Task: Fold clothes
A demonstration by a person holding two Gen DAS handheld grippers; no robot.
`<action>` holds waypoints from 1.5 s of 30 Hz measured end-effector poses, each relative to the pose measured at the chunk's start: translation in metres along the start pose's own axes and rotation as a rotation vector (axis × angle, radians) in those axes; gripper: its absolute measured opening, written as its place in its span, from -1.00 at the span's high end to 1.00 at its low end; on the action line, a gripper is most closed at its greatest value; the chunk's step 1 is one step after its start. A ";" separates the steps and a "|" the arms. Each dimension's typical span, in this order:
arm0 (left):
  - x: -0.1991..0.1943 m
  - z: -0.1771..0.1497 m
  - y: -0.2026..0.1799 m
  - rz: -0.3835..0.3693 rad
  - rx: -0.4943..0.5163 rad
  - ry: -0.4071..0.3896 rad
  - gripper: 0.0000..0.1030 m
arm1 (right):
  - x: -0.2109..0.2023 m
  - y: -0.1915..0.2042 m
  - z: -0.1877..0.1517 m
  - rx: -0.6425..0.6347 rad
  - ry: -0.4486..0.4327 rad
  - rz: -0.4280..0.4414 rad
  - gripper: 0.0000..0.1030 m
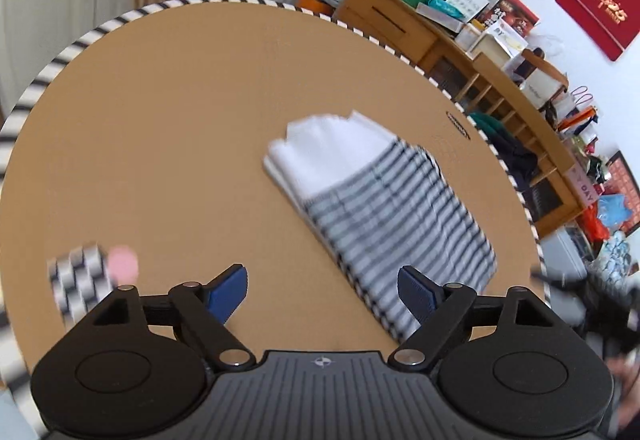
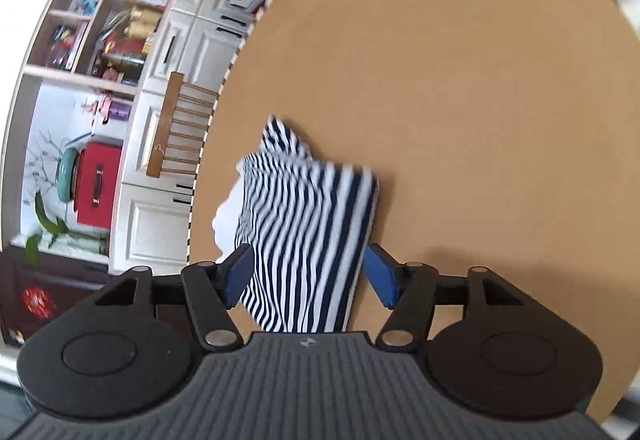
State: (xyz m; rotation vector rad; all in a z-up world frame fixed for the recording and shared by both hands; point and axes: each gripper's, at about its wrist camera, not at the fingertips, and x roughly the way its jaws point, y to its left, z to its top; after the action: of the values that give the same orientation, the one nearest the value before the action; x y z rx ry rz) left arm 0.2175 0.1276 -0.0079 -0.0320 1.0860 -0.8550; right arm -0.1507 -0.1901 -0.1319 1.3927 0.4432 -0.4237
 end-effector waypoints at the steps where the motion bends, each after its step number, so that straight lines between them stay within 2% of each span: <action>1: 0.007 0.013 0.005 -0.010 -0.011 0.009 -0.64 | 0.003 -0.002 -0.004 0.014 -0.002 0.001 -0.23; 4: 0.036 0.052 0.019 -0.037 -0.050 0.039 -0.64 | 0.016 -0.008 -0.009 0.047 -0.023 0.012 -0.24; 6: 0.059 0.076 0.023 -0.055 -0.040 0.052 -0.64 | 0.024 -0.012 -0.013 0.069 -0.037 0.019 -0.29; 11: 0.115 0.125 0.021 -0.098 0.121 0.129 -0.64 | 0.038 -0.024 -0.024 0.163 -0.061 0.009 -0.31; 15: 0.154 0.165 0.022 -0.197 0.261 0.205 -0.64 | 0.044 -0.026 -0.035 0.208 -0.114 0.029 -0.34; 19: 0.199 0.200 0.022 -0.314 0.394 0.350 -0.63 | 0.055 -0.027 -0.046 0.267 -0.163 0.051 -0.40; 21: 0.221 0.211 0.023 -0.359 0.444 0.442 -0.61 | 0.061 -0.024 -0.049 0.246 -0.175 0.045 -0.41; 23: 0.240 0.218 0.024 -0.400 0.480 0.528 -0.60 | 0.063 -0.021 -0.049 0.212 -0.180 0.030 -0.41; 25: 0.256 0.222 0.025 -0.461 0.494 0.598 -0.59 | 0.063 -0.022 -0.047 0.234 -0.179 0.030 -0.41; 30: 0.291 0.230 0.032 -0.602 0.386 0.773 -0.58 | 0.063 -0.028 -0.041 0.315 -0.167 0.051 -0.41; 35: 0.316 0.222 0.025 -0.698 0.362 0.899 -0.51 | 0.063 -0.022 -0.040 0.296 -0.163 0.019 -0.40; 38: 0.329 0.214 0.018 -0.740 0.369 0.956 -0.46 | 0.064 -0.018 -0.044 0.279 -0.176 0.005 -0.42; 42: 0.339 0.210 0.010 -0.765 0.385 1.001 -0.40 | 0.069 -0.020 -0.049 0.296 -0.176 0.043 -0.41; 45: 0.344 0.206 0.004 -0.770 0.408 1.020 -0.35 | 0.081 -0.016 -0.048 0.280 -0.169 0.049 -0.19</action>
State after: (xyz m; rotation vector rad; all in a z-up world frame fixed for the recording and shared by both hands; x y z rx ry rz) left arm 0.4462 -0.1603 -0.1685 0.3902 1.8628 -1.8870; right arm -0.0934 -0.1471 -0.1944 1.6193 0.2165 -0.5748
